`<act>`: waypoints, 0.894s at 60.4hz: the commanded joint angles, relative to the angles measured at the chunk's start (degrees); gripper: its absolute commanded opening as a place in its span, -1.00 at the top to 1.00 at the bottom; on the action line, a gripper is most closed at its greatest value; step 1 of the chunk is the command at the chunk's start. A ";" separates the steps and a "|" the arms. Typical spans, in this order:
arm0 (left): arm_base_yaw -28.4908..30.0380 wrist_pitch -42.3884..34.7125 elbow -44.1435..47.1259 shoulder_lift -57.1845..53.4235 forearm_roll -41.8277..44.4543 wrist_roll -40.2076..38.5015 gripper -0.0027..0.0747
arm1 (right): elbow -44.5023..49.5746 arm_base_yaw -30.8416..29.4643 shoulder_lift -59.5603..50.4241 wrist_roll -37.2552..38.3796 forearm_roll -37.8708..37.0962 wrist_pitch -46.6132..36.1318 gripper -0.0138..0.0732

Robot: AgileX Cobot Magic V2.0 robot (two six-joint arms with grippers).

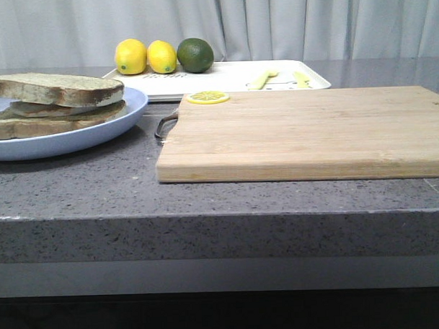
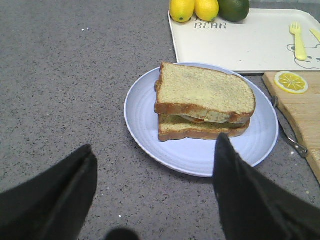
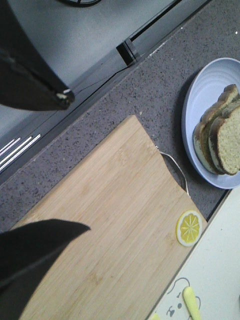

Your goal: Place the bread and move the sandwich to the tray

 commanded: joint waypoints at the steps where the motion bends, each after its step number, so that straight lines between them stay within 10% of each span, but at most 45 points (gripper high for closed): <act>1: -0.47 -3.71 -1.62 0.69 0.00 -0.35 -0.29 | 1.65 0.07 -4.16 -0.20 -0.64 -6.35 -0.43; 41: 1.60 11.07 -12.42 23.60 4.27 -0.35 -0.29 | 6.70 0.07 -11.28 -0.20 -2.58 -6.78 -0.43; 54: 12.16 10.39 -17.86 35.71 -11.39 10.54 -0.29 | 6.70 0.07 -11.28 -0.20 -2.58 -6.72 -0.43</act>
